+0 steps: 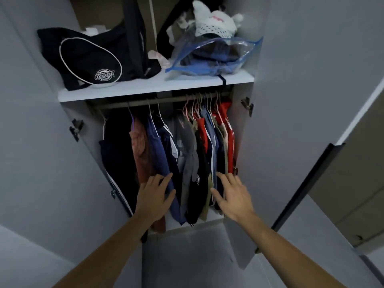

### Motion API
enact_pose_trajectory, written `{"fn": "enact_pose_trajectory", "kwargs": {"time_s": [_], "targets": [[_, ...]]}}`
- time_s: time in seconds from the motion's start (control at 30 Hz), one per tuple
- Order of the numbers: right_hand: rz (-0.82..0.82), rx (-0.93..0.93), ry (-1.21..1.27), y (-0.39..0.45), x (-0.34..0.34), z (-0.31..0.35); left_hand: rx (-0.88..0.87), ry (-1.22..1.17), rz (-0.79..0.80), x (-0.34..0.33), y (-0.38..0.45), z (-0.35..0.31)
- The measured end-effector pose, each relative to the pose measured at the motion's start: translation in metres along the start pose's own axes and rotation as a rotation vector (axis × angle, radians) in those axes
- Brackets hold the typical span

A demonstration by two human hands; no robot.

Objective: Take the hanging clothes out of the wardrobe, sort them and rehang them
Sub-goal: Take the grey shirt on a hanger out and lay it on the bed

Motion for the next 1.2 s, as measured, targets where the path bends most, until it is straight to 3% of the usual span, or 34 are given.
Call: {"fn": "enact_pose_trajectory", "kwargs": {"time_s": [0.23,0.67,1.0,1.2], "targets": [[-0.020,-0.034,0.019,0.084,-0.010,-0.016,0.016,-0.063,0.018,-0.020,0.081,0.021],[-0.050,0.037,0.029,0.226,-0.035,-0.100,0.012,-0.109,0.059,-0.050,0.240,-0.005],[-0.033,-0.004,0.045,0.278,-0.086,-0.085,0.019,-0.157,0.226,-0.077,0.349,-0.006],[-0.043,-0.023,-0.077,0.317,-0.113,-0.082,-0.065,-0.192,0.205,-0.107,0.402,-0.007]]}}
Point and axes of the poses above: each hand's wrist, its own y-axis towards the middle knuckle, its own x-axis out of the back of the hand, z = x × y, the point moved 1 cm from there along y, towards the middle knuckle, and after that the axes turned 14 degrees about x, right-handed, at the moved point
